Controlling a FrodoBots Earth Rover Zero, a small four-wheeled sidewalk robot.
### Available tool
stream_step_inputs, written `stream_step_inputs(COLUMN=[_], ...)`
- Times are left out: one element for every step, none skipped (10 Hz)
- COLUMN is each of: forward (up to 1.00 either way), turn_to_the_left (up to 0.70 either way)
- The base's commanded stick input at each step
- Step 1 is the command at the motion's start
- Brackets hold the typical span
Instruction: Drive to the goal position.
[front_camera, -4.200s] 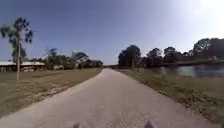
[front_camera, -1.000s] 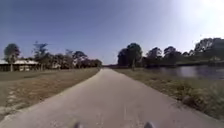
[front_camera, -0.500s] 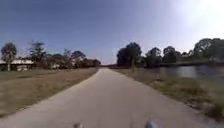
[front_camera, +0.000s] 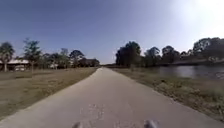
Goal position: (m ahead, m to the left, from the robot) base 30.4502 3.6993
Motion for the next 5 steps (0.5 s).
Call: stream_step_inputs(forward=[1.0, 1.0, 1.0, 1.0, 1.0], turn_to_the_left=[0.02, 0.03, 0.03, 0.02, 0.02])
